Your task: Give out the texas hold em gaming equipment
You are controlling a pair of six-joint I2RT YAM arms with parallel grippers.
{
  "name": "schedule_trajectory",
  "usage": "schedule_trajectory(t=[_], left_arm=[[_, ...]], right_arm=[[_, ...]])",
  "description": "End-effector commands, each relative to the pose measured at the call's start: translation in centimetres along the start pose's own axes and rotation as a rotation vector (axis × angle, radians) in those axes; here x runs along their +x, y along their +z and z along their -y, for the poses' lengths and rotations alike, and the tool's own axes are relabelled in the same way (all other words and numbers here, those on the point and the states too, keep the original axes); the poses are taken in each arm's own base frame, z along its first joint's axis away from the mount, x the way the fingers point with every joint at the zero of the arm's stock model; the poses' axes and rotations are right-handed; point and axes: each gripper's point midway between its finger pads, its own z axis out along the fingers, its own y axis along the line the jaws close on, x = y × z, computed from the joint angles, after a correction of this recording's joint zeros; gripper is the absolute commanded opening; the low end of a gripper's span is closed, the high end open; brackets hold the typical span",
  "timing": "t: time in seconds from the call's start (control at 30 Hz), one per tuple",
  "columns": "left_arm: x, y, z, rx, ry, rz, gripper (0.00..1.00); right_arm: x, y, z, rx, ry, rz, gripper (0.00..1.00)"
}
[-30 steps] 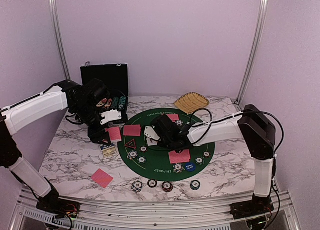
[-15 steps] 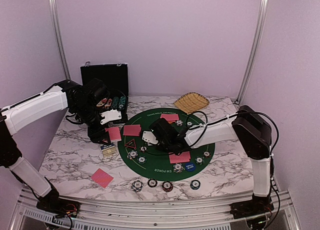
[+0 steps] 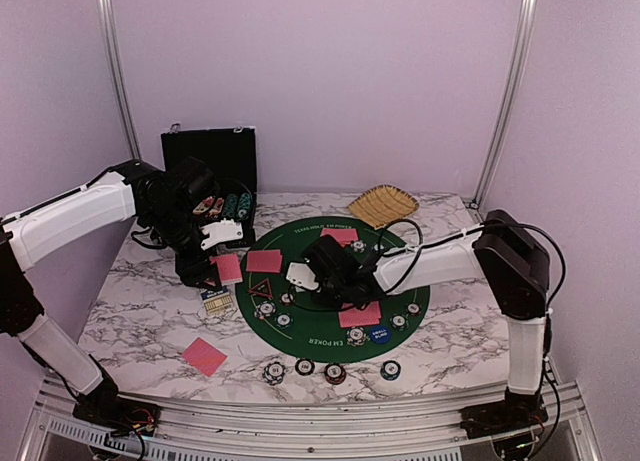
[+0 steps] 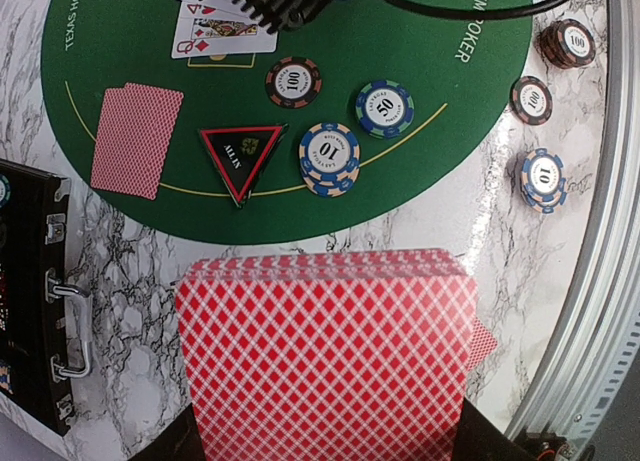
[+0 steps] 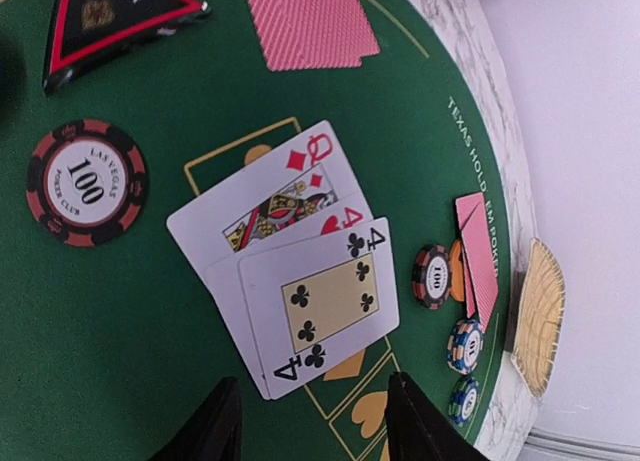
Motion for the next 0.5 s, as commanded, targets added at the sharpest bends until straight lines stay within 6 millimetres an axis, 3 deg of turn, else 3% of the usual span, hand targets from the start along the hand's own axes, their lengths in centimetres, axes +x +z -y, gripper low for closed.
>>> schedule_trajectory(t=[0.0, 0.1, 0.17, 0.33, 0.47], left_arm=[[0.0, -1.3, 0.2, -0.015, -0.008, 0.031, 0.0], [-0.1, -1.3, 0.3, -0.014, -0.007, 0.034, 0.0], [-0.1, -1.4, 0.2, -0.015, -0.005, 0.034, 0.0], [-0.2, -1.3, 0.2, -0.009, -0.006, 0.037, 0.0], [-0.3, -1.2, 0.2, -0.008, -0.005, 0.036, 0.0]], right_arm=[[-1.4, -2.9, 5.6, -0.018, 0.337, 0.111, 0.48], [0.2, -3.0, 8.3, -0.082, 0.583, 0.143, 0.46], [1.3, -2.7, 8.7, -0.141, 0.694, 0.147, 0.43], [3.7, -0.9, 7.0, -0.262, 0.871, 0.085, 0.37], [4.2, 0.2, 4.3, -0.363, 0.913, 0.041, 0.34]])
